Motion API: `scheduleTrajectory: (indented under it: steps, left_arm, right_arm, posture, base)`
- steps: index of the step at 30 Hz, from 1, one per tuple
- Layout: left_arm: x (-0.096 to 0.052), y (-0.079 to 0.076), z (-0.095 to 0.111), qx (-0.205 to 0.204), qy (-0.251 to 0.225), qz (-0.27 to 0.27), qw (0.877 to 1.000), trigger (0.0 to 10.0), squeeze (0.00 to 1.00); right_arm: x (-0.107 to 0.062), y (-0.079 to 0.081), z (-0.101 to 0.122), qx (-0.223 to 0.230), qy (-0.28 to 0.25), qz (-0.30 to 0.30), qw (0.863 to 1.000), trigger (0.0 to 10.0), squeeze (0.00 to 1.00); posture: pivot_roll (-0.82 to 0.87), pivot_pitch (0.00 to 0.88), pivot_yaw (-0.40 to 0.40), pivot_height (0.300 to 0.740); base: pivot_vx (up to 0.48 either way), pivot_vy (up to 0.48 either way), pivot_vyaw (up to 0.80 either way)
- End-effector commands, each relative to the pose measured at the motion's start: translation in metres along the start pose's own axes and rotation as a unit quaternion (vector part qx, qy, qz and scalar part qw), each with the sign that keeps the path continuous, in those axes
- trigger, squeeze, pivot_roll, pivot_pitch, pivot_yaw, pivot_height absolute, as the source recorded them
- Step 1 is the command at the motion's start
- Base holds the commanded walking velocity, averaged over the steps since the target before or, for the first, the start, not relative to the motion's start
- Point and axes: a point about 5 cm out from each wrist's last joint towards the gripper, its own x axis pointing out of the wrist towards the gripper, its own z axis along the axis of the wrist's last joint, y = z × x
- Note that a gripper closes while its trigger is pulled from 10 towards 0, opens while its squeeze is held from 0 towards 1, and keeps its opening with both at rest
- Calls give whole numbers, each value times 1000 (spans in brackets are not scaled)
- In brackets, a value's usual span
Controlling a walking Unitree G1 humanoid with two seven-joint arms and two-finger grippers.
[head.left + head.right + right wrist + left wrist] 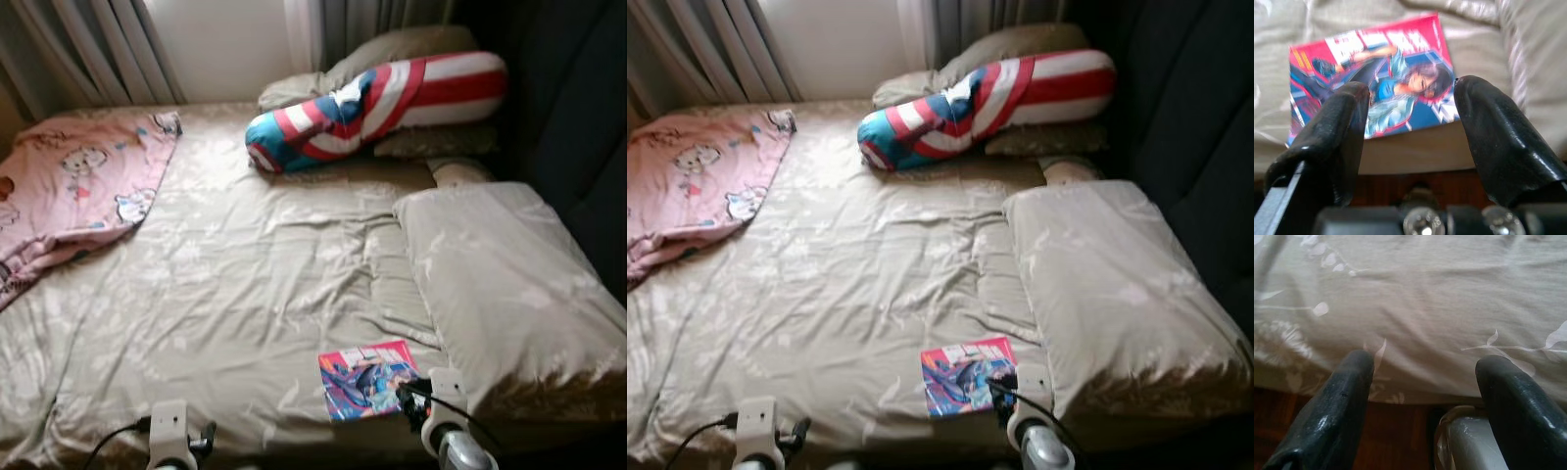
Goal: Clean up the room
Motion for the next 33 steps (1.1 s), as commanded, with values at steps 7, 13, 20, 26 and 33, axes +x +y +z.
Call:
scheduleTrajectory:
  steps: [7,13,20,26,33]
  left_arm:
    - [-7,8,-26,-3,71,20,997,10000,0]
    - [-7,2,-27,-1,77,9,997,10000,0]
    - [-4,-3,-23,3,75,2,997,10000,0]
    - [-3,-4,-22,1,79,2,997,10000,0]
    - [-2,-6,-22,2,83,3,997,10000,0]
  right_arm:
    - [-6,-14,-18,7,46,-27,999,10000,0]
    - [-19,-38,-39,46,85,-77,992,10000,0]
    - [-27,-40,-55,46,115,-77,989,10000,0]
    - [-27,-39,-54,38,104,-75,991,10000,0]
    - [-26,-37,-54,36,106,-70,991,10000,0]
  posture:
    - [-58,0,14,740]
    - [-61,0,16,740]
    - [-70,0,17,740]
    - [-67,0,16,740]
    - [-61,14,16,740]
  base:
    - [0,0,0]
    - [0,0,0]
    - [0,0,0]
    - [0,0,267]
    - [0,0,800]
